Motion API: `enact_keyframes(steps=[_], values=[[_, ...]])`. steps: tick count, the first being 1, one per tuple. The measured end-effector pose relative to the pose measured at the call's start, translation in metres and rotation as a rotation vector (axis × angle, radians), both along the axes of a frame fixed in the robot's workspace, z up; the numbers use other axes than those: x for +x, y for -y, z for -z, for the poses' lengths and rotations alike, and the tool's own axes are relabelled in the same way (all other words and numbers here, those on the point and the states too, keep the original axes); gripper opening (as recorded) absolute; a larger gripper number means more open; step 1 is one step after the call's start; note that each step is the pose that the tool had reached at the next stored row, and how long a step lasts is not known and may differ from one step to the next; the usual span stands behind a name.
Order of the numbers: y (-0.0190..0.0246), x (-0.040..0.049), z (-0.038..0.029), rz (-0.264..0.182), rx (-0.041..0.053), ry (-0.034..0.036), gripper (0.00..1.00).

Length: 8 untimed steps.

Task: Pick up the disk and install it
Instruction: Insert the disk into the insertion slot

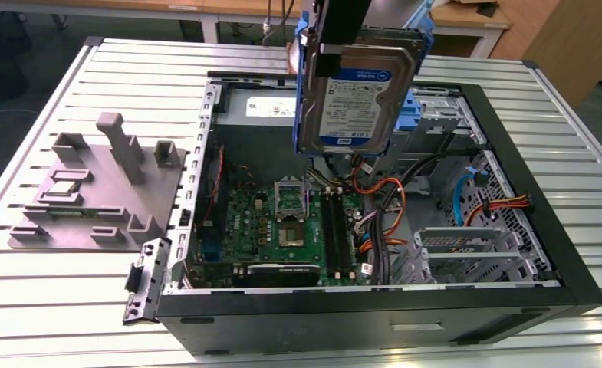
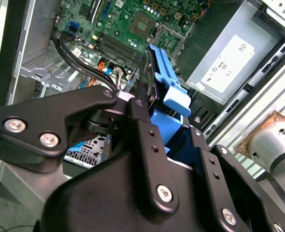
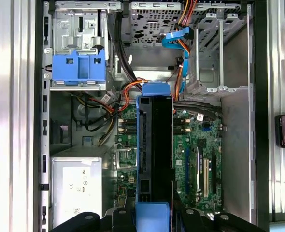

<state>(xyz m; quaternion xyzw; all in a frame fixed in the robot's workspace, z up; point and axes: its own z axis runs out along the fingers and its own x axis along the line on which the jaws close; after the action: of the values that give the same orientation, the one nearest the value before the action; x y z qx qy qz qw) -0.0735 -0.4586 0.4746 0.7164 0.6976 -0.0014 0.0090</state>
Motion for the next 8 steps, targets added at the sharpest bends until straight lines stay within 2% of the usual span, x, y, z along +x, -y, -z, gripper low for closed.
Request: enact_keyframes(steps=[8], values=[[0.0004, 0.0000, 0.0000, 0.000, 0.0000, 0.0000, 0.36]])
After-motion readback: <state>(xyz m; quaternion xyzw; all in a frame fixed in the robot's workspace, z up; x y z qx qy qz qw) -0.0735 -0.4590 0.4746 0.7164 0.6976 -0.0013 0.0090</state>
